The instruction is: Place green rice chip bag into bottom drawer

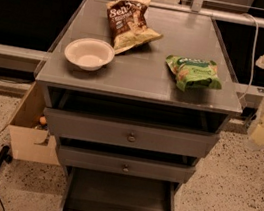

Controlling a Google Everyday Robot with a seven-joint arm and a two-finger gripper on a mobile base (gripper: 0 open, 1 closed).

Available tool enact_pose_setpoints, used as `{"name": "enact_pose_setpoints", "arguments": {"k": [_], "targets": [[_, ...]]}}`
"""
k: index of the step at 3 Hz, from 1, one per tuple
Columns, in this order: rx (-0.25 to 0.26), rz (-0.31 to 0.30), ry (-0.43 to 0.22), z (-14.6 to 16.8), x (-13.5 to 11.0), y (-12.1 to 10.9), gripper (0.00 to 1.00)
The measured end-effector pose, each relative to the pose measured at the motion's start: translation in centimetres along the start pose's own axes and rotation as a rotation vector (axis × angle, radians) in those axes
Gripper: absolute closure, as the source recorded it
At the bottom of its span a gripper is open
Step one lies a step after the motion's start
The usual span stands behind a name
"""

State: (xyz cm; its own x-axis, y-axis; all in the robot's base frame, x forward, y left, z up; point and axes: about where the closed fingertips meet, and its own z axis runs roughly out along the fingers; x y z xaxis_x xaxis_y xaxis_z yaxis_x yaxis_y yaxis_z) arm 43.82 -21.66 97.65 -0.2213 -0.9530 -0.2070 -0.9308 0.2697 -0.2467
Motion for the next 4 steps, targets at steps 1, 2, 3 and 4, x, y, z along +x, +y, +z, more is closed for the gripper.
{"name": "enact_pose_setpoints", "arguments": {"k": [1, 2, 3, 4], "targets": [[0.000, 0.000, 0.000, 0.0, 0.0, 0.0, 0.00], [0.029, -0.005, -0.004, 0.1, -0.2, -0.5, 0.00], [0.129, -0.047, -0.046, 1.9, -0.7, -2.0, 0.00], [0.220, -0.094, -0.112, 3.7, -1.7, -3.9, 0.00]]}}
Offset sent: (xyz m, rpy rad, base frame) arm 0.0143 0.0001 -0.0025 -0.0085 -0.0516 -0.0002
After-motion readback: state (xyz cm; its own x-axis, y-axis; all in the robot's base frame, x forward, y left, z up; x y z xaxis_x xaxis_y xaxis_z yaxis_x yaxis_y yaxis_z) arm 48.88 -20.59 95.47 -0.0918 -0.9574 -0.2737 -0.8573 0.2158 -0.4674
